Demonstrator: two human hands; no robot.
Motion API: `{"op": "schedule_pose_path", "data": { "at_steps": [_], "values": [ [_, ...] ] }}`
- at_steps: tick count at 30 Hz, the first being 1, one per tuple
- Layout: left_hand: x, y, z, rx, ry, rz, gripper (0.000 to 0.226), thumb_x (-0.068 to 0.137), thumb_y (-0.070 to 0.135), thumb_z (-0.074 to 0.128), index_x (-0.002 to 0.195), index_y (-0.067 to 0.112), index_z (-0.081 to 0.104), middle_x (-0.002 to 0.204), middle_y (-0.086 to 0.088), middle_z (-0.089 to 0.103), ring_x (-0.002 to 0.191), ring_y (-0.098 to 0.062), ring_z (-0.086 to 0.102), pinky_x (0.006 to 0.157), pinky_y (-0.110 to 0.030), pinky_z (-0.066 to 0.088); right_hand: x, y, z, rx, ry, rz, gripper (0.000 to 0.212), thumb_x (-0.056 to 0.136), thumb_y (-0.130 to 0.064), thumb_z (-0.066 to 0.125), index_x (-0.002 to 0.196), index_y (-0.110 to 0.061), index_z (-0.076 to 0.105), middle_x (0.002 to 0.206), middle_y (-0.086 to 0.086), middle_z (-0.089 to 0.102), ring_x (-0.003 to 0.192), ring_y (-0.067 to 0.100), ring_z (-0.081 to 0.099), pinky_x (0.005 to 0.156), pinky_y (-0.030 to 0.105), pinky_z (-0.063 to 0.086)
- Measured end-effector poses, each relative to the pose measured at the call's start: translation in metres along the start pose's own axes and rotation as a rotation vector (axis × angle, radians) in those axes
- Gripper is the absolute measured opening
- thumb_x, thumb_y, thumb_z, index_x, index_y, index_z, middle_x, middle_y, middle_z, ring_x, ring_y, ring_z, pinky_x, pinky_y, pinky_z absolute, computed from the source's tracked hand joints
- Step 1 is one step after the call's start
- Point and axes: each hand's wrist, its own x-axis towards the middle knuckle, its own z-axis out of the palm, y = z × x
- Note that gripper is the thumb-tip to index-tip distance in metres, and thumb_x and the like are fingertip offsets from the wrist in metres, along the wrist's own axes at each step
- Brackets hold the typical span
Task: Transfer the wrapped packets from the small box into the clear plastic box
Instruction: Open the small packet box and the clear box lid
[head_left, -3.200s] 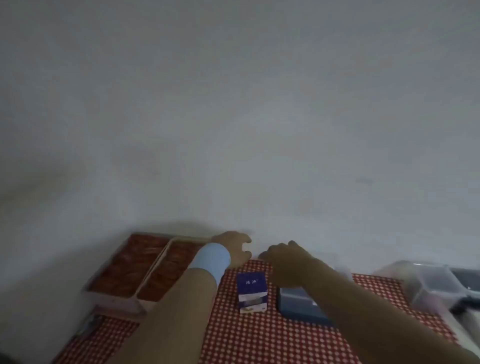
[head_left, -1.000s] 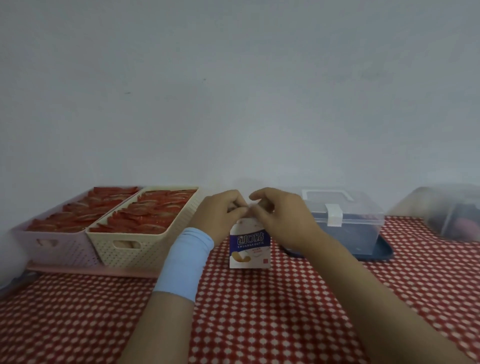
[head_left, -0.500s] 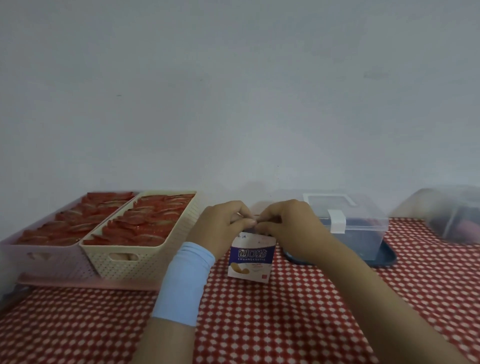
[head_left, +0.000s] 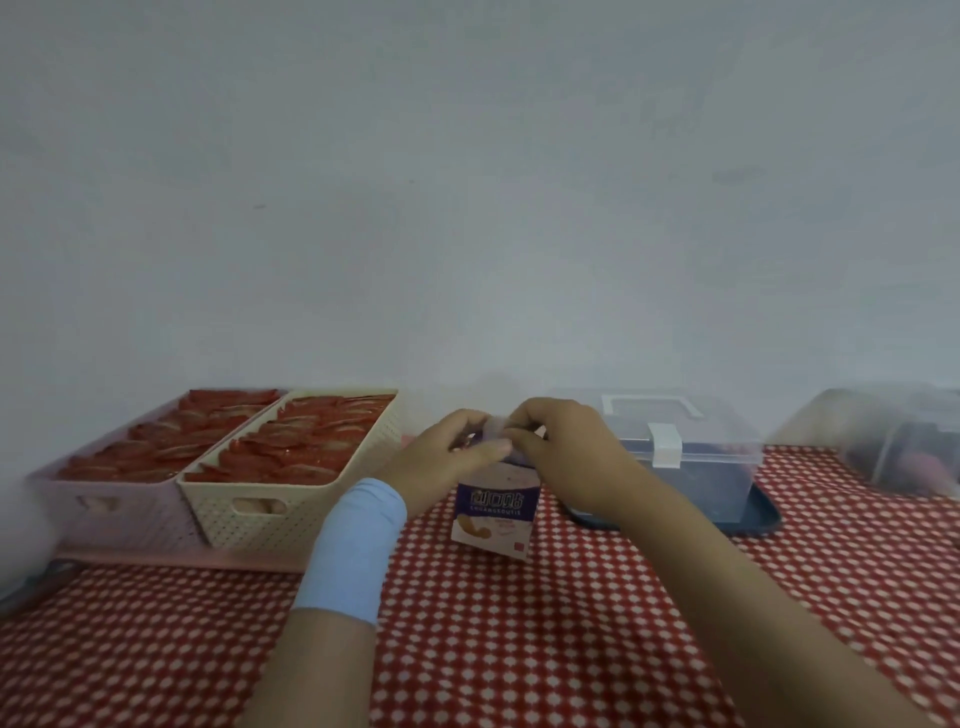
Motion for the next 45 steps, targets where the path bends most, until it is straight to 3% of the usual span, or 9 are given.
{"op": "schedule_pose_path", "data": {
  "at_steps": [4,9,14,18,22,29,34,37,45],
  "values": [
    [0.004,-0.005,0.009,0.195,0.044,-0.032,0.049,0.085,0.047,0.070,0.128,0.031,0.053,0.119,0.010,0.062,0.105,-0.009,0.058,0.079,-0.021,0.046,-0.001,0.002,0.004,-0.054,0.043,0.009,0.017,0.101,-0.032,0.055,0.097,-0.024,0.069,0.091,-0.008,0.069,0.083,0.010,0.064,0.076,0.038,0.058],
    [0.006,-0.009,0.000,0.210,-0.008,-0.037,0.070,0.074,0.039,0.084,0.135,0.027,0.051,0.118,0.012,0.065,0.104,-0.003,0.062,0.087,-0.023,0.051,0.004,0.005,-0.001,0.095,0.126,0.056,0.017,0.098,-0.031,0.060,0.084,-0.028,0.069,0.079,-0.013,0.074,0.078,0.005,0.067,0.077,0.035,0.058],
    [0.007,-0.010,0.000,0.022,-0.018,-0.036,0.055,0.071,0.053,0.080,0.117,0.034,0.055,0.115,0.013,0.068,0.106,-0.005,0.065,0.092,-0.029,0.053,0.007,0.005,-0.008,0.190,0.249,0.085,0.018,0.099,-0.028,0.059,0.085,-0.024,0.069,0.074,-0.014,0.074,0.067,-0.004,0.064,0.057,0.014,0.044],
    [0.011,-0.001,0.004,0.115,0.164,-0.036,0.032,0.095,0.051,0.055,0.102,0.021,0.066,0.102,0.004,0.072,0.097,-0.013,0.066,0.092,-0.036,0.051,0.007,0.005,-0.009,0.368,0.327,0.110,0.014,0.098,-0.032,0.061,0.107,-0.022,0.067,0.088,-0.007,0.073,0.066,0.010,0.069,0.052,0.017,0.049],
    [0.015,-0.002,0.005,0.140,0.345,-0.092,0.039,0.100,0.043,0.048,0.094,0.007,0.063,0.094,-0.012,0.068,0.088,-0.027,0.063,0.073,-0.033,0.043,0.004,0.005,-0.003,0.544,0.262,0.064,0.044,0.095,-0.022,0.066,0.132,-0.030,0.045,0.122,-0.012,0.055,0.080,0.008,0.071,0.066,0.030,0.062],
    [0.014,-0.009,0.004,0.183,0.498,-0.054,0.034,0.081,0.019,0.078,0.100,0.028,0.051,0.104,0.006,0.054,0.087,-0.010,0.057,0.074,-0.020,0.044,0.003,0.015,0.010,0.119,0.128,-0.103,0.030,0.092,-0.011,0.066,0.114,-0.031,0.059,0.128,-0.015,0.045,0.103,-0.001,0.059,0.088,0.022,0.054],
    [0.003,0.011,-0.001,0.281,0.223,0.050,0.027,0.096,0.017,0.055,0.118,0.031,0.062,0.118,0.019,0.054,0.110,-0.002,0.051,0.081,-0.006,0.036,-0.001,0.013,0.012,0.039,-0.049,-0.064,0.043,0.099,-0.029,0.057,0.141,-0.023,0.052,0.141,-0.006,0.052,0.121,0.009,0.056,0.095,0.024,0.047],
    [0.001,0.014,0.002,0.141,0.030,-0.033,0.033,0.096,0.023,0.050,0.126,0.034,0.058,0.128,0.014,0.061,0.117,-0.007,0.058,0.102,-0.031,0.046,-0.004,0.011,0.012,0.050,-0.092,-0.051,0.035,0.099,-0.032,0.053,0.132,-0.022,0.060,0.122,-0.005,0.065,0.105,0.006,0.061,0.083,0.020,0.051],
    [-0.003,0.007,-0.009,0.179,-0.021,-0.025,0.050,0.076,0.055,0.061,0.122,0.039,0.066,0.122,0.015,0.067,0.113,-0.002,0.060,0.102,-0.029,0.046,-0.004,0.013,0.007,0.021,-0.097,-0.040,0.046,0.090,-0.044,0.065,0.131,-0.029,0.052,0.130,-0.008,0.060,0.116,0.010,0.058,0.092,0.029,0.055]
  ]
}}
